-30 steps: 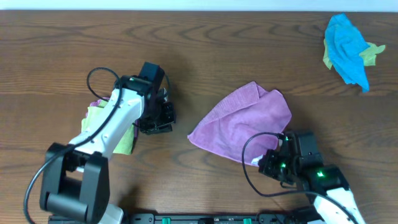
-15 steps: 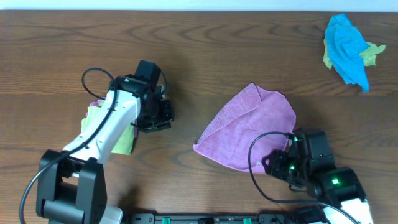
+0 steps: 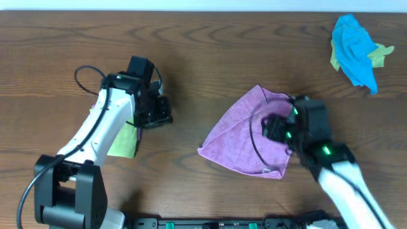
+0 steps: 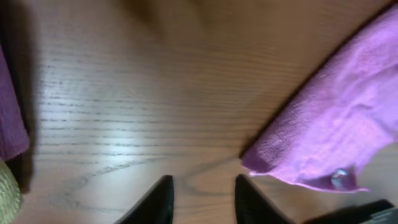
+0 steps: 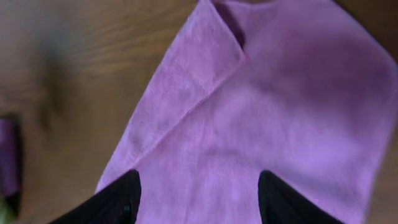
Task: Fold the cloth
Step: 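Grasp the pink cloth's top edge with the right gripper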
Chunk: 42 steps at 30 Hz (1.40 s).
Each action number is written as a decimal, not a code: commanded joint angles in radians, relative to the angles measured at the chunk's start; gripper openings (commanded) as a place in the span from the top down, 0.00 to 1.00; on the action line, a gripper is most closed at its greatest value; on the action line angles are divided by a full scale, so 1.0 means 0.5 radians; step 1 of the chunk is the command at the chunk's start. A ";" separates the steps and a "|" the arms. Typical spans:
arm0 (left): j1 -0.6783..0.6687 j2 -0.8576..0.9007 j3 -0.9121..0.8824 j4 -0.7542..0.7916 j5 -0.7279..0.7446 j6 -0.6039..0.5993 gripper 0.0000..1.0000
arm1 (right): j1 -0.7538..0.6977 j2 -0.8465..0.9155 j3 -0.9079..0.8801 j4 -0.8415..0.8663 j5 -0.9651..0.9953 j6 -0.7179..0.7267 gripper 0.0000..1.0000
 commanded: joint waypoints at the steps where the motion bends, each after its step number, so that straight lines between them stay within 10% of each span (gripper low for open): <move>1: 0.011 -0.031 0.155 -0.047 0.040 0.149 0.59 | -0.031 0.356 0.043 0.187 -0.075 -0.083 0.36; 9: 0.011 -0.031 0.408 -0.217 0.039 0.258 0.56 | -0.040 0.994 0.365 0.383 -0.082 -0.198 0.35; 42: 0.011 -0.031 0.449 -0.215 0.047 0.256 0.54 | -0.179 1.289 0.414 0.786 -0.079 -0.262 0.51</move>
